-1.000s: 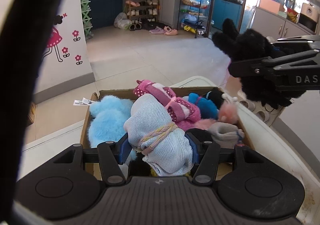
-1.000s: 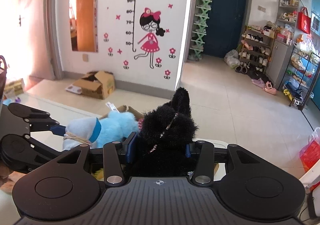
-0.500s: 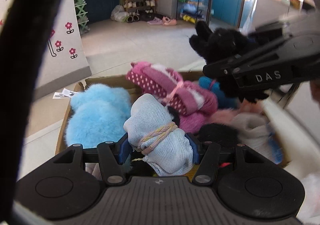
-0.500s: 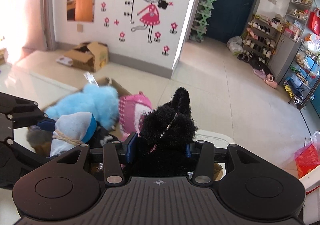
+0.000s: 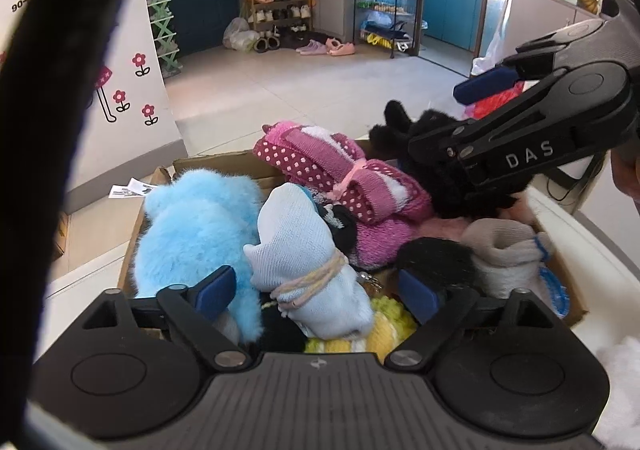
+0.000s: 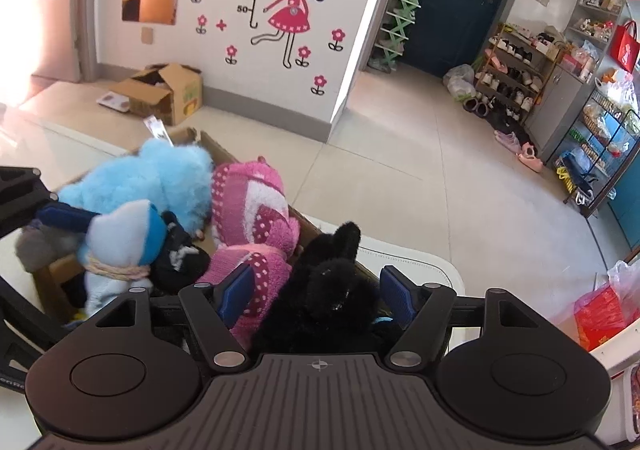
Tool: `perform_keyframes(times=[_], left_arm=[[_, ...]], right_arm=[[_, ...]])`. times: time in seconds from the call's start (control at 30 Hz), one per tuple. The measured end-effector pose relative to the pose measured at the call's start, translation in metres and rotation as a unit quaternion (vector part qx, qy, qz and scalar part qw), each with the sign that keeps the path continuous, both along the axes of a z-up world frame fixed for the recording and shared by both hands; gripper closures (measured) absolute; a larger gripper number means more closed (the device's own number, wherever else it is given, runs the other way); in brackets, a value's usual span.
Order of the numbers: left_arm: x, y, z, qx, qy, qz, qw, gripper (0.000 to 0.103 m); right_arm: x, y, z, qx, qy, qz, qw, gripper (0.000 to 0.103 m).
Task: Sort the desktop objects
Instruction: 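Withdraw both tools from the box toward the peach plush and white bunny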
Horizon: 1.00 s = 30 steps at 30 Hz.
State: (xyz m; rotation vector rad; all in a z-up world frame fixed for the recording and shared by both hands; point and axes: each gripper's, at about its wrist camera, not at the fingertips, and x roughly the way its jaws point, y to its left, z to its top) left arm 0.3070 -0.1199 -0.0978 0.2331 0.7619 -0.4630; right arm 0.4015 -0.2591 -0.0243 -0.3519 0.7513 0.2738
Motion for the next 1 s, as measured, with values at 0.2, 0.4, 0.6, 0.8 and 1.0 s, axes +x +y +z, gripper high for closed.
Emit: perform_keyframes(times=[0.2,0.4,0.6,0.8,1.0], left_arm=[[-0.025,0.017,0.033,-0.006,-0.012,0.014,0.9998,0.010],[-0.081,0.062,0.081,-0.012,-0.020,0.001,0.9997,0.001],[-0.143,0.134,0.100,0.037,-0.011,0.031,0.9988,0.001],[-0.174,0.199,0.080,0.042,0.033,0.084,0.9950,0.001],[-0.182,0.229,0.061,0.038,0.065,0.118,0.9902,0.001]], right_arm=[[-0.030,-0.013,0.037,0.022,-0.020,0.004,1.000,0.017],[-0.102,-0.030,0.069,0.031,-0.021,0.051,0.998,0.005],[-0.178,-0.048,0.076,0.047,-0.004,0.095,0.994,0.001],[-0.220,-0.053,0.057,0.031,0.037,0.105,0.993,0.001],[-0.236,-0.048,0.045,-0.004,0.060,0.110,0.992,0.001]])
